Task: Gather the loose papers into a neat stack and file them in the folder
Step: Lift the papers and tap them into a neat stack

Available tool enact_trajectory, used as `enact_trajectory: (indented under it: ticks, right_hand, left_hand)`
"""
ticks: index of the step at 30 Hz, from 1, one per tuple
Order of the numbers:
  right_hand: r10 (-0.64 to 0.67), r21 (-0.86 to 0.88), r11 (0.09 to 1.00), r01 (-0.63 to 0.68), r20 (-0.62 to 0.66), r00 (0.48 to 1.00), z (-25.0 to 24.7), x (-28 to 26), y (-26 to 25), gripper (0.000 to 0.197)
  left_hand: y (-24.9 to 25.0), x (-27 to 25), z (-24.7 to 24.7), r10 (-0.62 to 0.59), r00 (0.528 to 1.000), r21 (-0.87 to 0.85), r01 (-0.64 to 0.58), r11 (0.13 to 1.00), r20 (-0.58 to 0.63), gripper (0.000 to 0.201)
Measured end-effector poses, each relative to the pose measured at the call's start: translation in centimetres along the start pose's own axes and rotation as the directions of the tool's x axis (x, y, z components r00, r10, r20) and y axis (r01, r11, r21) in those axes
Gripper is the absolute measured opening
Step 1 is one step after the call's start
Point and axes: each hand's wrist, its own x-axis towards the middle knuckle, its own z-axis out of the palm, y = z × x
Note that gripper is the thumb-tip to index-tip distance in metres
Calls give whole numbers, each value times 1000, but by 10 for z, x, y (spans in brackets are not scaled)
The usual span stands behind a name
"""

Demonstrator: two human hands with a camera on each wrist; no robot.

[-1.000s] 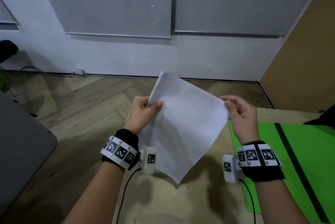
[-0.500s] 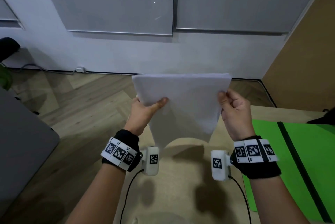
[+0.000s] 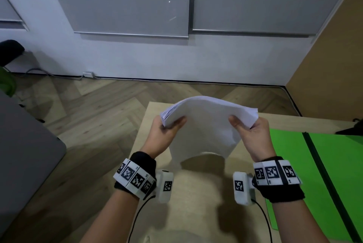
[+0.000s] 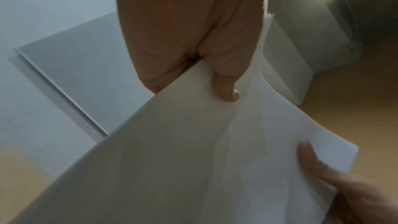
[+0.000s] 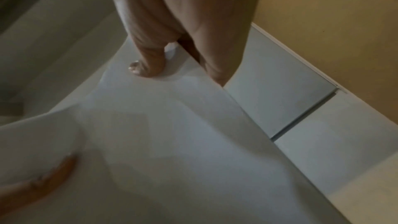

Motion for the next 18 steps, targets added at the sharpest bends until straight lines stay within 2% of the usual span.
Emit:
enact_trajectory:
  ticks: [4, 6, 10, 14, 18]
  right_hand:
    - [4, -40, 999, 5, 227, 974, -9, -6, 1, 26]
    - [-7, -31, 999, 14, 237, 972, -9, -4, -2, 25]
    - [-32, -18, 999, 38, 234, 972, -6, -1, -9, 30]
    - [-59, -13, 998, 63, 206, 977, -4, 0, -8, 30]
    - [-145, -22, 988, 150, 150, 978, 1, 1, -18, 30]
  left_hand:
    - [-3, -6, -2, -78, 994, 48, 74, 996, 78, 17]
    - [1, -4, -1, -84, 991, 50, 80, 996, 104, 17]
    - [10, 2, -4, -59, 987, -36, 65, 997, 147, 33]
    - [8, -1, -2, -114, 977, -3, 116, 993, 179, 19]
    - [12, 1, 5, -86, 991, -5, 87, 996, 100, 15]
